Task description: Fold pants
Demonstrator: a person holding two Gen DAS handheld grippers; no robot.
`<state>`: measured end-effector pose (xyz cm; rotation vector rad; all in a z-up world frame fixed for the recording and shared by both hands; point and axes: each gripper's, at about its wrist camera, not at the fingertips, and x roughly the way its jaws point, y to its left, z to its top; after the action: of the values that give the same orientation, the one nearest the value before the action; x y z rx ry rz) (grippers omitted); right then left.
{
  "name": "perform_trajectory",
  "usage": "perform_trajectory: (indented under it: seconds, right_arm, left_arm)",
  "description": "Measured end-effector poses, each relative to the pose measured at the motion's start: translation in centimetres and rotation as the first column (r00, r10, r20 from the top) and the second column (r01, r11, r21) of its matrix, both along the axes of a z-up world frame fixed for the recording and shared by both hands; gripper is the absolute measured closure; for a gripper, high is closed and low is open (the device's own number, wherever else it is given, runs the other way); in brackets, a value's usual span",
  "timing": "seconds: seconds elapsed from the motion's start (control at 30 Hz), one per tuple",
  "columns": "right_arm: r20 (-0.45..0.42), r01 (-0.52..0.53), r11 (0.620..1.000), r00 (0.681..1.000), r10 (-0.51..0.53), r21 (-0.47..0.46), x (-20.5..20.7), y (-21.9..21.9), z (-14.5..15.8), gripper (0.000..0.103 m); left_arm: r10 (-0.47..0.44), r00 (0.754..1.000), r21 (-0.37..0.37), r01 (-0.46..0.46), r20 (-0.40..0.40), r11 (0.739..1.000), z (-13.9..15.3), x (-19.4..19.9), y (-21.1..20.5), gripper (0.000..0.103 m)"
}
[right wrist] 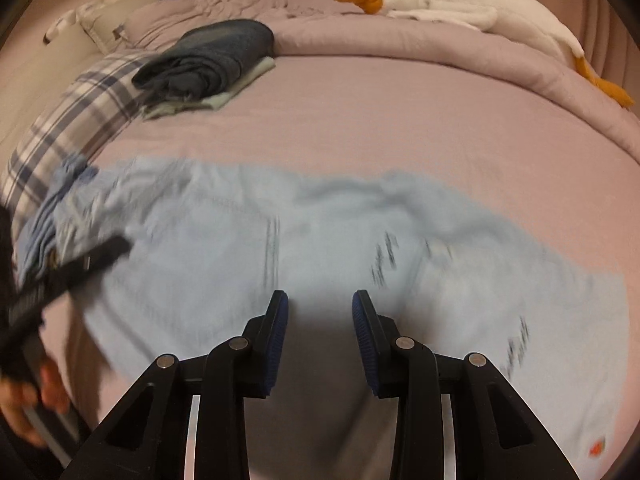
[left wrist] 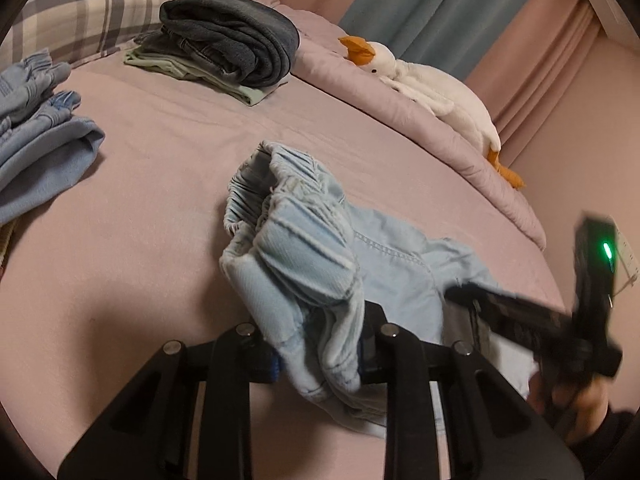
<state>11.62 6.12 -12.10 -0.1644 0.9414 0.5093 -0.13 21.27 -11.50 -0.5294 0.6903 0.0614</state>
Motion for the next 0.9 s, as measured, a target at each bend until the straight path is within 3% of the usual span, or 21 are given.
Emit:
perform_trajectory:
  seconds: [0.1,0.2,0.33,0.5,0.6,0.7,0.77,0.83,0.9]
  right_arm:
    - [0.004,0.009,0.999,1.000,-0.009,-0.031,2.2,1.7,-0.3,0.066]
    - [-0.072,0.014,0.993,0.997,-0.022,-0.116,3.6,2.9,-2.6,0.066]
    - [-0.048,-0.010,0.987,0.999,0.002,-0.163,2.6,3.3,-2.2,0.066]
    - [-0.052,-0.042,0.987,0.998,0.035,-0.153,-2.0,2.0,-1.0,0.066]
    - [-0.076,-0.086,0.974,0.995,0.071,-0.210,-4.5,2.1,-2.0,0.066]
    - [-0.036,-0.099,0.965,0.995,0.093,-0.244,-6.1,2.3,-2.8,0.066]
    - [-0.056,-0.101,0.970,0.994,0.091,-0.222,-6.1,2.0,-2.6,0.066]
    - [-0.107,-0.102,0.986,0.990,0.089,-0.131,-5.9,0.8,-1.6,0.066]
    - [-0.087,-0.079,0.996,0.993,0.075,-0.048,-6.0,-1.1,-0.3,0.066]
  left_arm:
    - [-0.005,1.000,0.025,0.005,-0.001,1.000,0.1,0.1,-0.1,0.078]
    - [-0.015,1.000,0.064,0.015,0.005,0.998,0.5,0.2,-0.5,0.078]
    - [-0.022,1.000,0.089,0.021,0.013,0.996,1.0,0.2,-0.8,0.078]
    - [-0.027,1.000,0.106,0.026,0.010,0.994,1.1,0.2,-1.1,0.078]
    - [-0.030,1.000,0.121,0.030,0.001,0.992,1.1,0.3,-1.5,0.078]
    - [-0.029,1.000,0.136,0.029,0.002,0.990,1.8,0.4,-2.0,0.078]
    - [-0.037,0.999,0.151,0.034,0.019,0.988,2.6,0.2,-2.4,0.078]
    - [-0.050,0.998,0.169,0.044,0.034,0.985,3.4,0.1,-3.1,0.078]
    - [-0.066,0.997,0.185,0.056,0.048,0.981,4.1,0.1,-4.0,0.078]
